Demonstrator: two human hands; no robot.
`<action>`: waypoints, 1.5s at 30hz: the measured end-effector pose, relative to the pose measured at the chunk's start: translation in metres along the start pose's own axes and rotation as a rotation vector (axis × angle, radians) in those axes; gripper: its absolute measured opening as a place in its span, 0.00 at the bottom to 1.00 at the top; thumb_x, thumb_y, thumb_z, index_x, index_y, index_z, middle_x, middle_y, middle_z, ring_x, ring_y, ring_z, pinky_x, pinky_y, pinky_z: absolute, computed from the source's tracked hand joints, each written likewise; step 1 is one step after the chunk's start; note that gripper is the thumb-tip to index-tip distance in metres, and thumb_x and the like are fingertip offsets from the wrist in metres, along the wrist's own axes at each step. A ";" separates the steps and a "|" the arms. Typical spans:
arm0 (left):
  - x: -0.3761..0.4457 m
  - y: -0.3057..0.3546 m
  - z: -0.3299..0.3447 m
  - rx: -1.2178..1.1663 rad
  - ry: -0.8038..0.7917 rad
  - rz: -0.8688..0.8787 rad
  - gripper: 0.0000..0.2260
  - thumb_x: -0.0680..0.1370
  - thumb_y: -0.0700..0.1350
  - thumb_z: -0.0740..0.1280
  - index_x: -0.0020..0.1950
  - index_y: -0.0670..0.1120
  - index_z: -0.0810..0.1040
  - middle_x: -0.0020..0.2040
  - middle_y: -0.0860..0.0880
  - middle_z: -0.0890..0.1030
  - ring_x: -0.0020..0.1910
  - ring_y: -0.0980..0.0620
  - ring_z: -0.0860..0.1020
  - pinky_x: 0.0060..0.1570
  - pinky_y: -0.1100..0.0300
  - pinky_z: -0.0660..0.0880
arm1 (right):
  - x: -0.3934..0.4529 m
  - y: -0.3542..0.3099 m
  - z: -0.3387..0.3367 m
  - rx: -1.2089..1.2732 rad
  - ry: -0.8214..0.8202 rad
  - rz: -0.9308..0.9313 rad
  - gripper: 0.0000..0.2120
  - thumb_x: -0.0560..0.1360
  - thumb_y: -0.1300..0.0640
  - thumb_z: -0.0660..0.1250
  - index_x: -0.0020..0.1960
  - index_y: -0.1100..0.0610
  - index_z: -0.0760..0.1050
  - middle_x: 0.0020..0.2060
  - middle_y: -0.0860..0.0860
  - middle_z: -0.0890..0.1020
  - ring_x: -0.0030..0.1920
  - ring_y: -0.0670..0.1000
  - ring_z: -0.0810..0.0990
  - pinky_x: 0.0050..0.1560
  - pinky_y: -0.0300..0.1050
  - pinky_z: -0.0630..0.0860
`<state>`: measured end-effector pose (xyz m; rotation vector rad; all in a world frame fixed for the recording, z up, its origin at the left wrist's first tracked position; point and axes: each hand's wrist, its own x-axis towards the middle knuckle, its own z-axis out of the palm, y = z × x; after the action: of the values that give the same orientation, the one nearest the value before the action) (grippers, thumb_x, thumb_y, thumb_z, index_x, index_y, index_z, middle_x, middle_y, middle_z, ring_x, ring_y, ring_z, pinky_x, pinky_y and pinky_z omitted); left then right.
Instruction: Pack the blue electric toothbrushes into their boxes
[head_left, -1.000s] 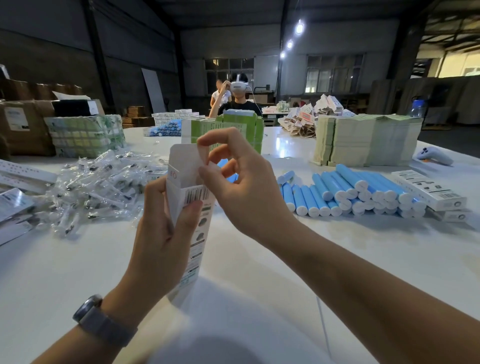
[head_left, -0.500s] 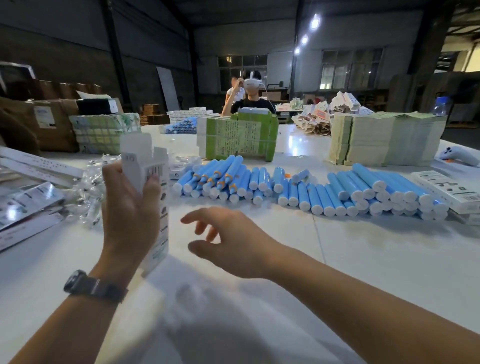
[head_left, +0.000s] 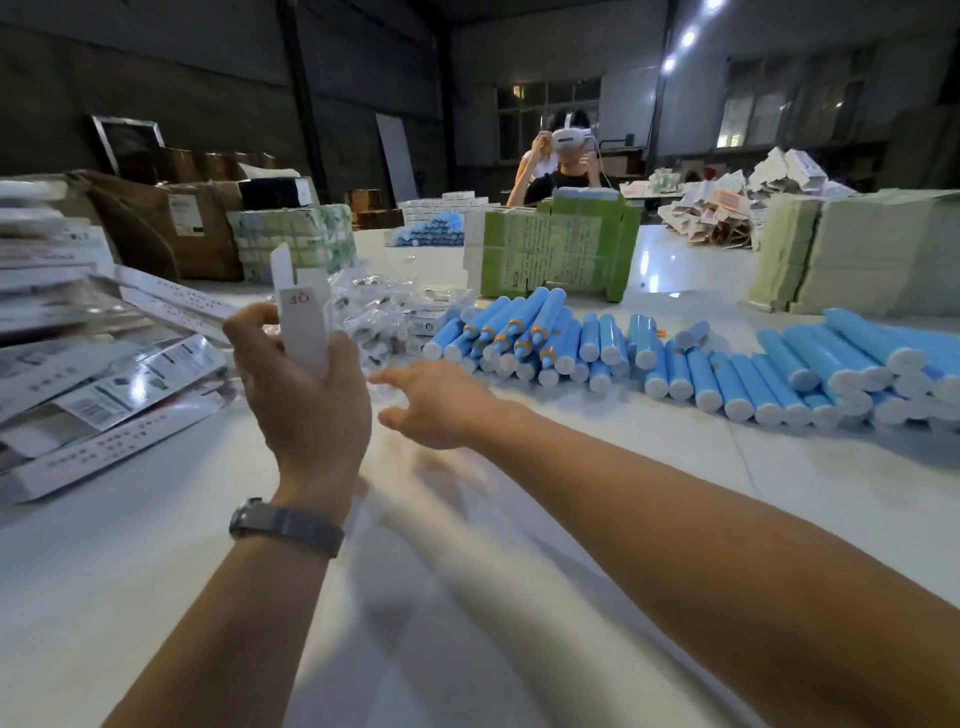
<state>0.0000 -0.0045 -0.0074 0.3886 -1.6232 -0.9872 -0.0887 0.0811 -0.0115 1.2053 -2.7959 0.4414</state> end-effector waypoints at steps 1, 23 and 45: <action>0.000 -0.001 0.000 -0.002 0.000 0.015 0.21 0.79 0.44 0.68 0.67 0.43 0.62 0.64 0.40 0.73 0.58 0.39 0.77 0.44 0.59 0.79 | 0.013 -0.001 0.003 -0.065 -0.040 -0.001 0.25 0.81 0.46 0.59 0.77 0.42 0.62 0.72 0.54 0.70 0.72 0.60 0.66 0.68 0.55 0.68; -0.024 0.021 0.007 -0.428 -0.385 0.123 0.17 0.81 0.36 0.65 0.55 0.55 0.60 0.54 0.57 0.73 0.52 0.63 0.78 0.43 0.70 0.77 | -0.039 0.033 -0.038 0.570 0.412 0.105 0.27 0.76 0.65 0.66 0.73 0.53 0.67 0.40 0.48 0.77 0.44 0.51 0.78 0.50 0.49 0.77; -0.071 0.047 0.008 -0.543 -0.567 0.414 0.18 0.76 0.49 0.66 0.55 0.67 0.59 0.55 0.45 0.76 0.46 0.45 0.80 0.43 0.49 0.79 | -0.162 0.008 -0.106 0.111 0.816 -0.340 0.16 0.73 0.57 0.73 0.59 0.57 0.76 0.39 0.45 0.78 0.40 0.46 0.75 0.38 0.46 0.75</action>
<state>0.0265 0.0765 -0.0173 -0.6247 -1.7346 -1.2185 0.0122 0.2301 0.0601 1.1379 -1.8671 0.8317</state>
